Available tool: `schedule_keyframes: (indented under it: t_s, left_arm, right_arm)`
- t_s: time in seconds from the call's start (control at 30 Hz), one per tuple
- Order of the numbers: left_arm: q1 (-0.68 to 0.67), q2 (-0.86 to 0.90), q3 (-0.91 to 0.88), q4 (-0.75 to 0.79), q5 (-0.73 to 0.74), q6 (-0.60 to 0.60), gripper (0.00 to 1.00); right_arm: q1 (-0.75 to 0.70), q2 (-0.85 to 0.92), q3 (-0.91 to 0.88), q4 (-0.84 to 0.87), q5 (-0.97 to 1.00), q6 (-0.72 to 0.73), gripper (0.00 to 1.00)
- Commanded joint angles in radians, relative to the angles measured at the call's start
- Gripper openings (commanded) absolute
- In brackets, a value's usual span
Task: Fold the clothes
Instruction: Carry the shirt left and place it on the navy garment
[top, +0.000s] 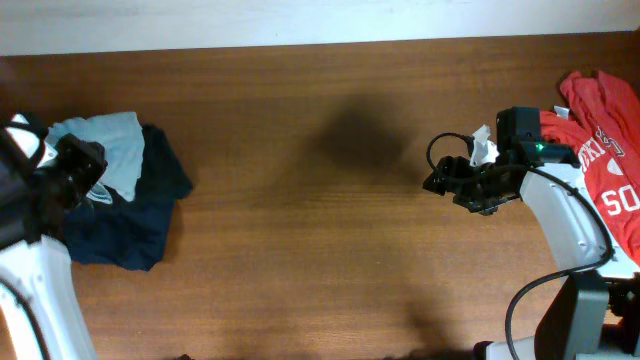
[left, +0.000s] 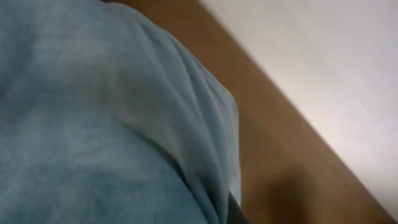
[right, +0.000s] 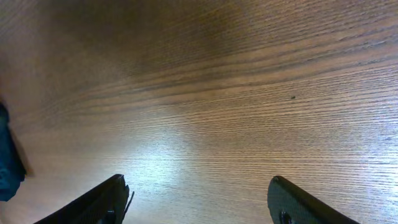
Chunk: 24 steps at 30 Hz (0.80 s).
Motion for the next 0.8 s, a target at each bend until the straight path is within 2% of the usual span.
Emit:
schedule_keyframes:
  t_s: [0.0,0.13,0.17,0.27,0.3,0.37,0.5,0.67,0.77]
  left_arm:
    - [0.003,0.151,0.019,0.016,-0.040,0.035,0.01]
    - [0.003,0.322,0.019,0.081,-0.039,0.095,0.01]
    - [0.003,0.345,0.019,0.087,-0.040,0.103,0.04]
    - [0.010,0.378,0.019,0.086,-0.045,0.102,0.19]
    - [0.018,0.382,0.019,0.087,-0.068,0.102,0.34]
    - [0.034,0.382,0.020,0.086,-0.076,0.102,0.41]
    - [0.084,0.356,0.020,-0.010,-0.059,0.103,0.41]
    - [0.157,0.214,0.020,-0.102,-0.055,0.125,0.42]
    - [0.163,0.108,0.020,-0.099,-0.056,0.125,0.53]
  right_arm:
    - [-0.005,-0.026,0.004,0.000,0.009,-0.006,0.77]
    - [-0.005,-0.026,0.004,-0.006,0.009,-0.006,0.77]
    - [-0.005,-0.026,0.004,-0.009,0.009,-0.006,0.77]
    - [-0.005,-0.026,0.004,-0.014,0.009,-0.006,0.77]
    - [-0.005,-0.026,0.004,-0.016,0.009,-0.006,0.77]
    - [-0.005,-0.026,0.004,-0.016,0.009,-0.006,0.77]
    - [-0.005,-0.026,0.004,-0.016,0.009,-0.006,0.77]
    - [-0.005,-0.026,0.004,-0.016,0.009,-0.006,0.77]
    - [-0.005,-0.026,0.004,-0.015,0.009,-0.006,0.77]
